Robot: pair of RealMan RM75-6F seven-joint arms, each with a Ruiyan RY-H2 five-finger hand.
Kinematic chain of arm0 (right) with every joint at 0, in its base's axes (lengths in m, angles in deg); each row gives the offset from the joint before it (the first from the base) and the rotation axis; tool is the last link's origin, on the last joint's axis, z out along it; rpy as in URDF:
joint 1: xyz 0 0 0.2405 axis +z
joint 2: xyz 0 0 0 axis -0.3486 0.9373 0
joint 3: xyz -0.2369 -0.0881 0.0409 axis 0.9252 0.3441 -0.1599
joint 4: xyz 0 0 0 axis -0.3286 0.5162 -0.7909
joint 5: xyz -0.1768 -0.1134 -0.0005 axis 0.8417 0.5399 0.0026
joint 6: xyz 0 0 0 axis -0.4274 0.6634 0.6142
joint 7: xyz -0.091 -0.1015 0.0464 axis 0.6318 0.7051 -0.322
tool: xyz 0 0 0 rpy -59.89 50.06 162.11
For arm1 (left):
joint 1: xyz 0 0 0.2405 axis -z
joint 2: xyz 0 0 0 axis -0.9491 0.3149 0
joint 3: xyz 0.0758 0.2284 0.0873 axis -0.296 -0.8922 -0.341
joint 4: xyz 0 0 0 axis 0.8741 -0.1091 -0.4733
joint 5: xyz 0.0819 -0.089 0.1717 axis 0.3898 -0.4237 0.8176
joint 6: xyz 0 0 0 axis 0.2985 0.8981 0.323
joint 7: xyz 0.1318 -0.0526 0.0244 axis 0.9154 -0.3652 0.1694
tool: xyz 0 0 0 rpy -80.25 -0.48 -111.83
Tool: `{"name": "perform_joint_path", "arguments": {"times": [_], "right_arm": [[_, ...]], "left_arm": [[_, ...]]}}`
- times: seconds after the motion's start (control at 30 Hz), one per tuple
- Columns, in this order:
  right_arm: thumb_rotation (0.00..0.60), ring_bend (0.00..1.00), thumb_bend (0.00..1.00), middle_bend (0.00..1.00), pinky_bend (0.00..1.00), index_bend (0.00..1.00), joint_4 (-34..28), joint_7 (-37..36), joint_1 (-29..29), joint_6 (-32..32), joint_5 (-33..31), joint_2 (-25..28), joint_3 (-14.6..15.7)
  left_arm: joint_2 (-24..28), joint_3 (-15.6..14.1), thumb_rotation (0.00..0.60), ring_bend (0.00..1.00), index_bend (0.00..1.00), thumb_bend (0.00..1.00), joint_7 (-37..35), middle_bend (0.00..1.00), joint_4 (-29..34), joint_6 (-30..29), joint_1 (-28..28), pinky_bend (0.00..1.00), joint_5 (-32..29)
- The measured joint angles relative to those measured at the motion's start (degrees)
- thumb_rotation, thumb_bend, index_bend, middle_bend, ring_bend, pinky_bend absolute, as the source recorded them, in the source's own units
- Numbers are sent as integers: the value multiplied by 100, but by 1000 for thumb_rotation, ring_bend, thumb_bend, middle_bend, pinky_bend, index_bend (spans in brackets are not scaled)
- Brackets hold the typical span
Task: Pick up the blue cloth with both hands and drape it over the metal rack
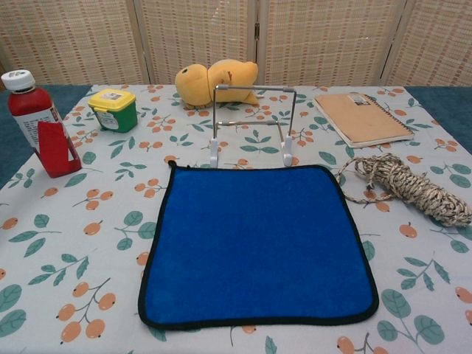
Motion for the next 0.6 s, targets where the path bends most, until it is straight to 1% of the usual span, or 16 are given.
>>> {"name": "perform_joint_path", "arguments": {"times": [0.4, 0.6], "right_arm": [[600, 606, 169, 587, 806, 333, -97, 61, -101, -59, -164, 84, -36], [600, 606, 169, 587, 806, 333, -95, 2, -180, -114, -199, 102, -27]], "left_arm": [[-83, 44, 600, 297, 252, 296, 363, 366, -107, -204, -77, 427, 15], [-53, 18, 600, 297, 252, 296, 200, 366, -61, -163, -51, 427, 146]]}}
